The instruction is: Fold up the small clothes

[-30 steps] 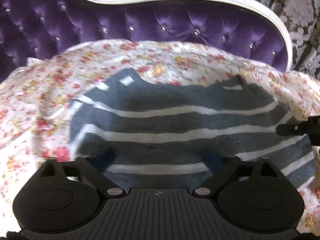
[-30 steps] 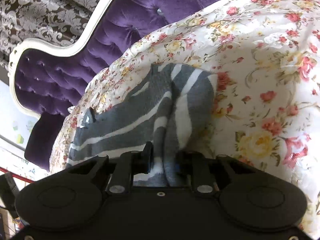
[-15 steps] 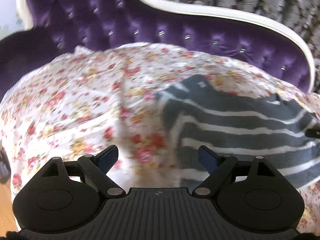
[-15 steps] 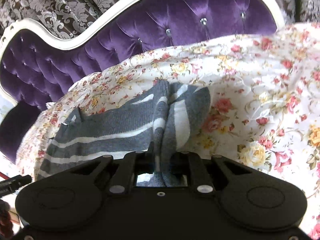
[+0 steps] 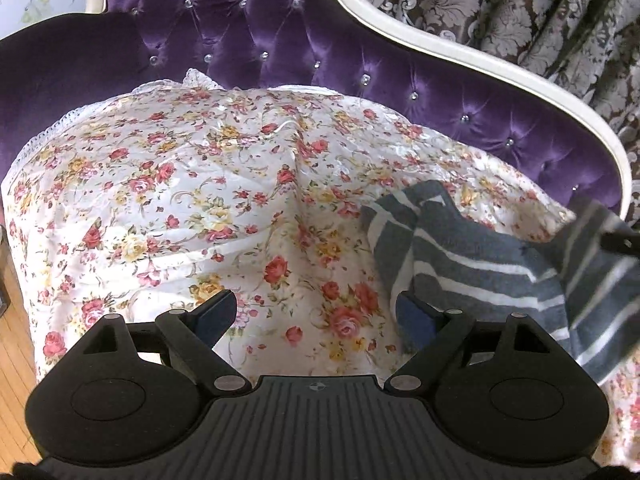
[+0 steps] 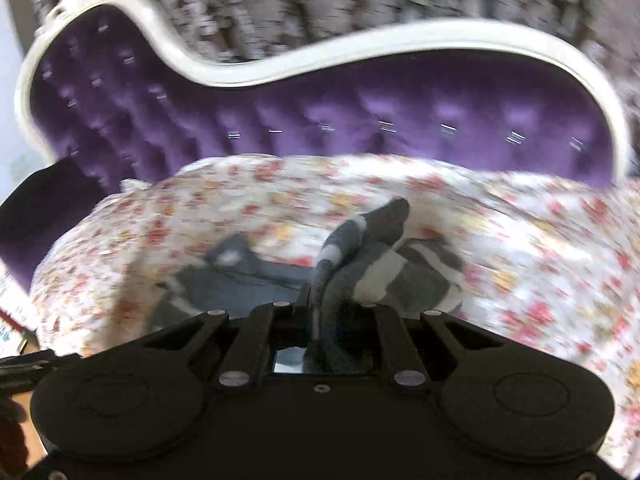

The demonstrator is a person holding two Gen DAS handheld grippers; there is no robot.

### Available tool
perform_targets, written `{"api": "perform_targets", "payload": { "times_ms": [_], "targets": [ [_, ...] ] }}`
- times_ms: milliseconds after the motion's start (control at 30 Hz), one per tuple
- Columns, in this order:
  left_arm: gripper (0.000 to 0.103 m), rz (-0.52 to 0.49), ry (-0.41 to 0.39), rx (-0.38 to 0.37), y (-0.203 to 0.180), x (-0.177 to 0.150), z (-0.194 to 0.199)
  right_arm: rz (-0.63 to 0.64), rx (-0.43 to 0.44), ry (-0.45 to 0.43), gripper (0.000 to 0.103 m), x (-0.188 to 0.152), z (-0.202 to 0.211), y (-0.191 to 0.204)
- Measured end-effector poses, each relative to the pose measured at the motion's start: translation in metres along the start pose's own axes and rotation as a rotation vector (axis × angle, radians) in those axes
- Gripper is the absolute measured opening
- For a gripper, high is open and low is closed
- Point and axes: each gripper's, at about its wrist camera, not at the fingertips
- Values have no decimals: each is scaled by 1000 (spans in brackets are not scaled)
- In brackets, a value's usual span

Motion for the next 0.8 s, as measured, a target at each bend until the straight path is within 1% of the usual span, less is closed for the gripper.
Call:
{"api": "perform_targets", "payload": {
  "times_ms": [133, 267, 400, 467, 533, 600, 633, 700, 733, 767, 800],
  "targets": [
    [87, 33, -2, -8, 9, 2, 4, 74, 64, 26, 18, -5, -24, 56],
    [87, 63, -8, -3, 19, 4, 6, 137, 111, 76, 18, -26, -51, 101],
    [87, 80, 2, 1, 24, 5, 5, 202, 106, 105, 18, -54, -71, 127],
    [87, 81, 3, -1, 25, 5, 4, 234, 98, 110, 18, -65, -73, 137],
    [87, 78, 3, -2, 24, 4, 3, 283, 93, 96, 19, -75, -72, 144],
    [87, 76, 3, -6, 23, 4, 2, 317, 106, 75, 22, -79, -69, 148],
    [87, 76, 3, -9, 23, 3, 2, 311, 127, 65, 28, -80, -68, 147],
    [87, 76, 4, -17, 21, 2, 0, 265, 205, 39, 29, -78, -63, 139],
    [87, 79, 5, -22, 20, 2, -1, 237, 262, 24, 32, -77, -60, 134],
    [87, 80, 4, -27, 20, 2, -2, 217, 300, 7, 34, -76, -57, 130],
    [87, 82, 3, -30, 20, 1, -2, 189, 352, -14, 34, -75, -52, 125]
  ]
}}
Point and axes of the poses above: each gripper's, at about its wrist camera, not at the fingertips, and z roughly against the way its jaws point, y to its left, x to its top, and after that the axes turned 12 degrees about -y, right-handed
